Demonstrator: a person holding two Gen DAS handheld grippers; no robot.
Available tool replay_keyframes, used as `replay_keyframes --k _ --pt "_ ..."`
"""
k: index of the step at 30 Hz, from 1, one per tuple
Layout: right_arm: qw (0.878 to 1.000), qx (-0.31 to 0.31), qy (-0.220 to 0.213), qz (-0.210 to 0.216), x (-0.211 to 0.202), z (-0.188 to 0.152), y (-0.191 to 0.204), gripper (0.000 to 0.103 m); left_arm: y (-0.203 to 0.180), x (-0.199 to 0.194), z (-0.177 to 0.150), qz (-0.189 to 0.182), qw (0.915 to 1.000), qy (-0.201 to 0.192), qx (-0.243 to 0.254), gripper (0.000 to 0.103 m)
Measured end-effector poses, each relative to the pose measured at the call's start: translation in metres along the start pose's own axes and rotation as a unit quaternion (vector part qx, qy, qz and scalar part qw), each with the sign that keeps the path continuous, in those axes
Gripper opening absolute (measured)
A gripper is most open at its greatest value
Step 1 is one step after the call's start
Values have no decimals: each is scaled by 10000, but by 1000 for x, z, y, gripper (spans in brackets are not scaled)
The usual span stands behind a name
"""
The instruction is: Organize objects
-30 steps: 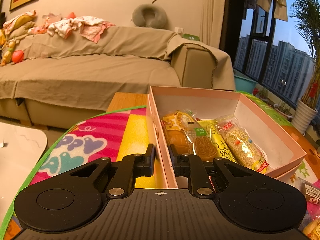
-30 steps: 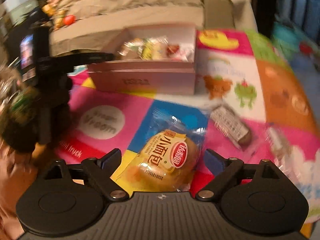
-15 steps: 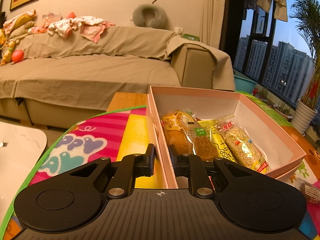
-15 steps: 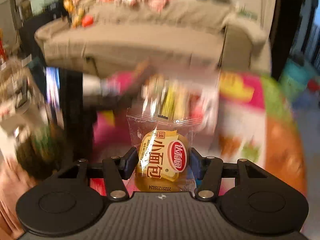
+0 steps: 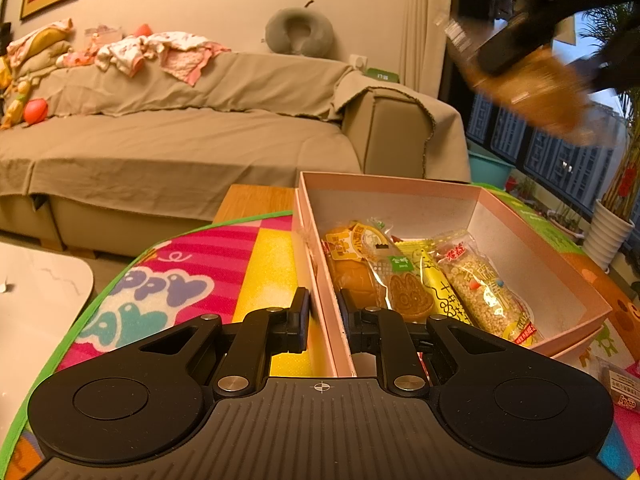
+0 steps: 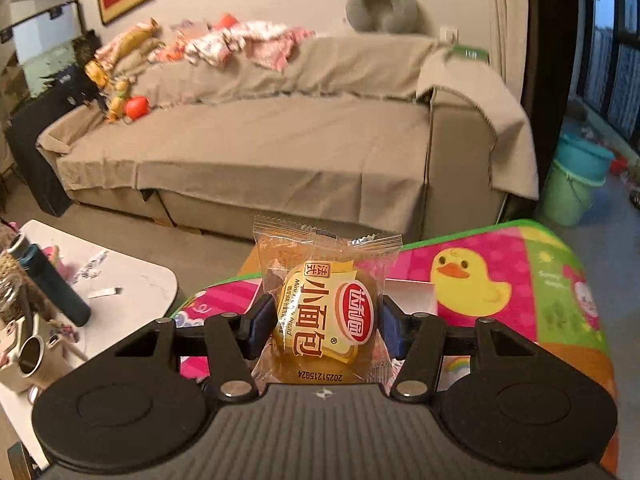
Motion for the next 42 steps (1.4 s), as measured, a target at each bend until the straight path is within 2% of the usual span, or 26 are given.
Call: replay_keyframes --k 6,9,16,18,19,20,28,30,32,35,38,42 --pt "9989 223 232 -348 50 4 -5 61 0 0 0 -9 10000 4 -6 18" --pt "9989 229 217 -345 52 -1 -12 66 0 0 0 -6 10000 2 0 18" --pt "9978 346 92 -550 43 -3 -43 69 -3 0 -2 17 10000 -3 13 18" --pt "9976 371 16 -580 44 1 -49 74 -3 0 -2 15 10000 -1 5 18" --pt "9975 419 0 -564 47 3 -50 79 -3 0 -2 13 10000 -2 -2 18" --pt "9975 460 -1 -542 50 4 -51 83 -3 0 -2 10 10000 -2 -6 18" --pt "9983 240 -116 -522 111 26 -25 83 1 2 0 -4 10000 0 -14 18" --pt "9983 136 -120 -553 125 28 -21 80 0 2 -1 -6 10000 -2 -16 18" --pt "9983 -61 -65 -574 134 25 -19 55 0 2 -1 -5 10000 0 -14 18" --pt "9985 -270 66 -463 129 14 -21 39 0 2 -1 0 10000 0 -9 18" --pt "9971 -545 -39 -533 110 -1 -32 36 -2 2 -1 9 10000 0 -1 18" --pt "9963 -507 -73 -688 84 -26 -58 36 -3 2 -1 22 10000 -6 10 17"
Point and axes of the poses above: each gripper's, at about its wrist camera, not at the fingertips, and x roughly the way its jaws point, y to its left, z to its top, the point moved 7 cm from there along x, roughly the way its jaws point, and after that the axes turned 14 degrees about x, right-handed, at the moved point
